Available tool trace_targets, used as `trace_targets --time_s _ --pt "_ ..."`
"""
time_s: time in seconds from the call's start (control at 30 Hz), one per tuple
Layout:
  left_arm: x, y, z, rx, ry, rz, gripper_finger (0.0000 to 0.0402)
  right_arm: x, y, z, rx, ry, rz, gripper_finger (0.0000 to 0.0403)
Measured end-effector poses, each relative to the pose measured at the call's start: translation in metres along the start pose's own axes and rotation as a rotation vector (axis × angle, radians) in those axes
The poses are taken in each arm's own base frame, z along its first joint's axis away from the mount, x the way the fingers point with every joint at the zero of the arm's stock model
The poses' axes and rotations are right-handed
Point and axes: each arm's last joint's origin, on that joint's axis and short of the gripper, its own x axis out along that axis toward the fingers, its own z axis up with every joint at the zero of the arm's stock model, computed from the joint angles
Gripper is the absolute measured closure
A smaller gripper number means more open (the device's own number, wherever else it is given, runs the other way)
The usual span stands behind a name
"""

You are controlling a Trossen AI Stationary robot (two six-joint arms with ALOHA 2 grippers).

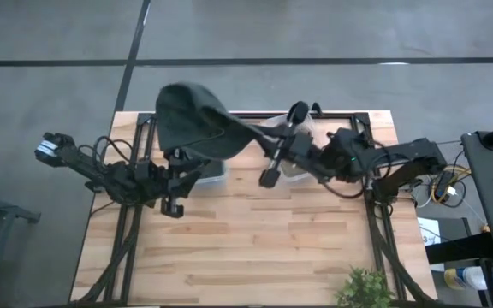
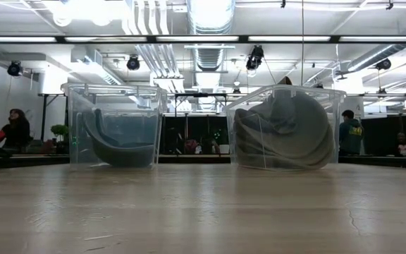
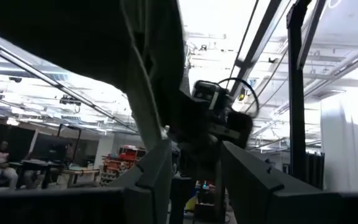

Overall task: Pick & Place hat
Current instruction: Put the black cap into the left transparent bin

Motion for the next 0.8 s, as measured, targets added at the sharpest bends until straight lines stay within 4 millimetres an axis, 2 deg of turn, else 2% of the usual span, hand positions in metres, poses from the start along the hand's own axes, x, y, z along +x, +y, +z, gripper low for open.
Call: trace_targets --time_s 0.17,0.67,0.8 --pt "-0.001 0.002 -0.001 0.010 0.016 0.066 0.0271 0.003 0.010 -0.004 -0.026 -0.012 0.005 0.0390" --pt "0.000 0.003 0.004 0.038 0.005 0.078 0.0271 0.001 0.017 -0.006 0.007 0.002 0.027 0.0390" --pt "0.000 0.005 0.005 0.025 0.011 0.134 0.0273 0.002 0.017 -0.007 0.009 0.005 0.028 0.0390"
